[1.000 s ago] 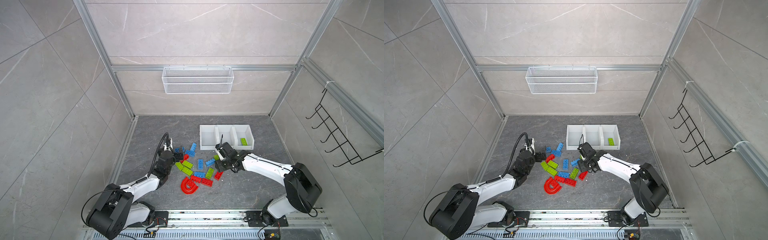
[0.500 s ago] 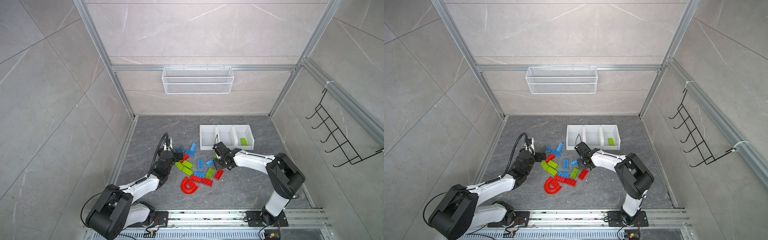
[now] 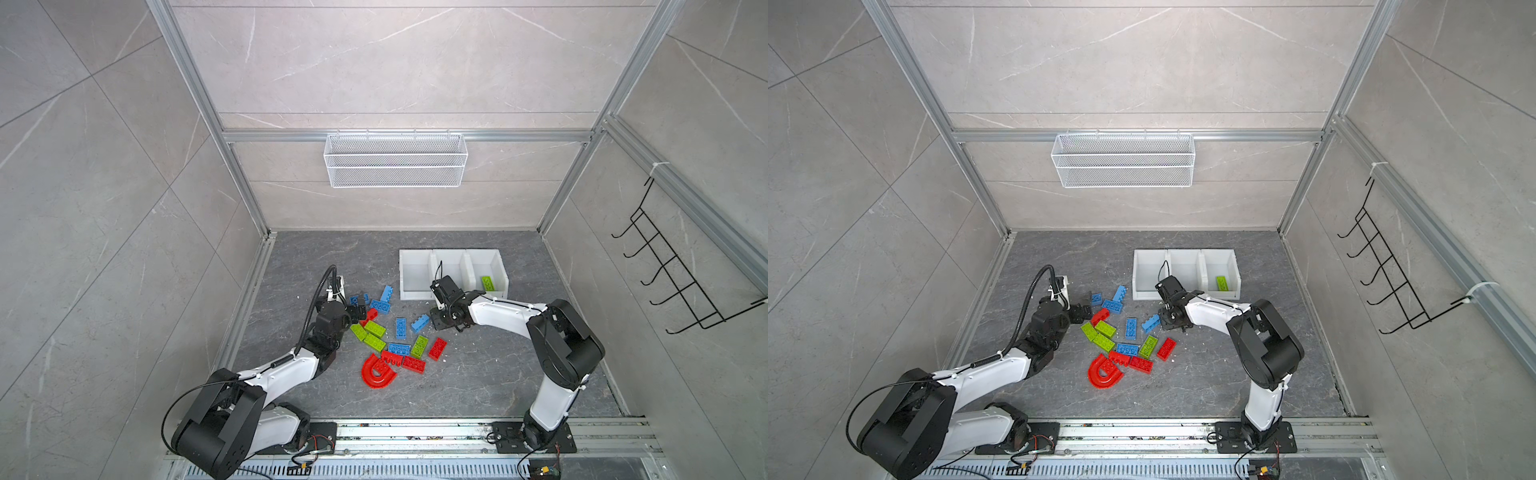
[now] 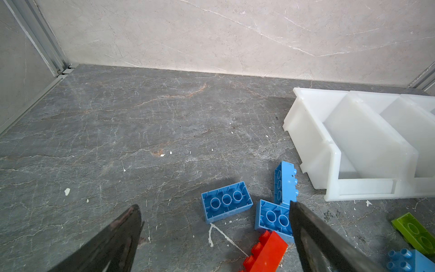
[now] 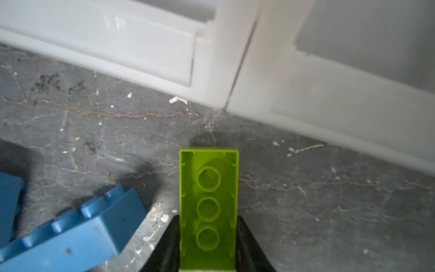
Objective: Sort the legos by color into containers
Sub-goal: 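Place the second lime-green brick into the same bin compartment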
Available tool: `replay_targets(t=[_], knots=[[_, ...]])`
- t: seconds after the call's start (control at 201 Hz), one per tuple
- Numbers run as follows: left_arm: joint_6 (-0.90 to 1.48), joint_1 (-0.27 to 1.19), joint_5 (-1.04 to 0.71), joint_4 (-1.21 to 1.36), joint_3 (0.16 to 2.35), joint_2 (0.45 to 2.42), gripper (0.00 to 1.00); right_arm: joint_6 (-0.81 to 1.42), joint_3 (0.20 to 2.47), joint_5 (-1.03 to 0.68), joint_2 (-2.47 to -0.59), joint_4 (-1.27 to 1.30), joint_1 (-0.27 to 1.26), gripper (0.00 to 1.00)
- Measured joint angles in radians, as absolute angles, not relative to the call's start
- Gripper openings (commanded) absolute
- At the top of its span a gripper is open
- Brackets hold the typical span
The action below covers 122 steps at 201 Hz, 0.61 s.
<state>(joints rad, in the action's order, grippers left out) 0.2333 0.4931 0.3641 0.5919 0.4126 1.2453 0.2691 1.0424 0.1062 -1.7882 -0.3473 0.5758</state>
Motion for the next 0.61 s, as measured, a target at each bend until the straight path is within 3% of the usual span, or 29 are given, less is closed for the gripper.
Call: replay_targets(t=[0.254, 0.458, 0.607], knots=[[0.233, 0.493, 0.365, 0.592, 0.413, 1.245, 1.0, 0.27, 1.01, 0.058, -1.583, -0.407, 0.506, 0.31], [0.234, 0.493, 0.364, 0.592, 0.413, 1.245, 1.0, 0.27, 1.008, -0.03, -1.454, -0.432, 0.303, 0.29], [0.235, 0.493, 0.364, 0.592, 0.413, 1.245, 1.0, 0.266, 1.064, -0.08, -1.463, -0.481, 0.163, 0.28]])
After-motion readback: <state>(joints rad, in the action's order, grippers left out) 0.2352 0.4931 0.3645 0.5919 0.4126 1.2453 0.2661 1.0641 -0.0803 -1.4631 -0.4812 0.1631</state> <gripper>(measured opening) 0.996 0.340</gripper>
